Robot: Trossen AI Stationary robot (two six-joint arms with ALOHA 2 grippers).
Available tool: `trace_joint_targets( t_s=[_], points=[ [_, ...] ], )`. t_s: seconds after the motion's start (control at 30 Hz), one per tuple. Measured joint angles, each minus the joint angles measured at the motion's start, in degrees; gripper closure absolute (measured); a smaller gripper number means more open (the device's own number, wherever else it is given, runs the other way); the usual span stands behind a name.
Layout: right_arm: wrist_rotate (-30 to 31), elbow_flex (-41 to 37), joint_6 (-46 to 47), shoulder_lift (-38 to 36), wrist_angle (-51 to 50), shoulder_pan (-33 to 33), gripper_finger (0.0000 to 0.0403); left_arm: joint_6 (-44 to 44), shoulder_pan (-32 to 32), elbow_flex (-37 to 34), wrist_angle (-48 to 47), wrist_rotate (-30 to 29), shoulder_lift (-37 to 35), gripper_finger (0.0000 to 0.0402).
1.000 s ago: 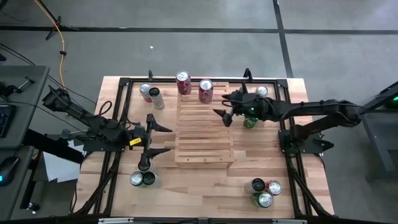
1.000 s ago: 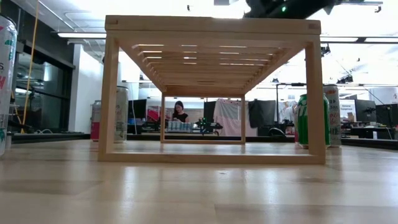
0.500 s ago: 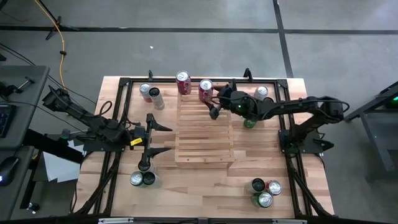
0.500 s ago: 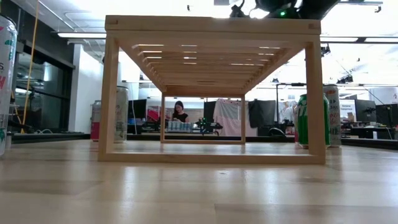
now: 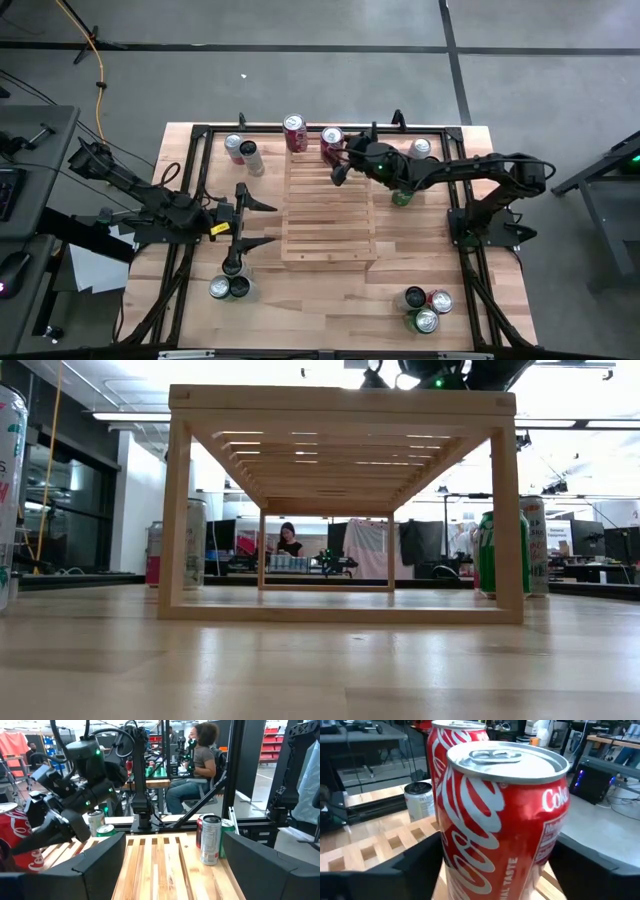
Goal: Place canned beverage on shelf
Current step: Align the top right coke soda can with the other coke soda can on the shelf
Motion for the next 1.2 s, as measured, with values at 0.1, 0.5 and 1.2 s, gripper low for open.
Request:
trace_joint_targets(
  t_s=[0.1,0.5,1.2],
  points=[
    [-0.2,0.0,0.0,0.0,0.8,0.0,0.0130,0.0,0.0,0.0,0.0,-0.1,0.0,0.0078],
    [-2.0,0.0,0.0,0.8,8.1,-2.0,0.0130,0.4,0.0,0.0,1.6,-0.2,0.0,0.0078],
    [-6.4,8.3,-1.3,8.2,0.4,-4.0,0.0130,0.8,-0.1,0.0,1.3,-1.5,0.0,0.0078]
  ],
)
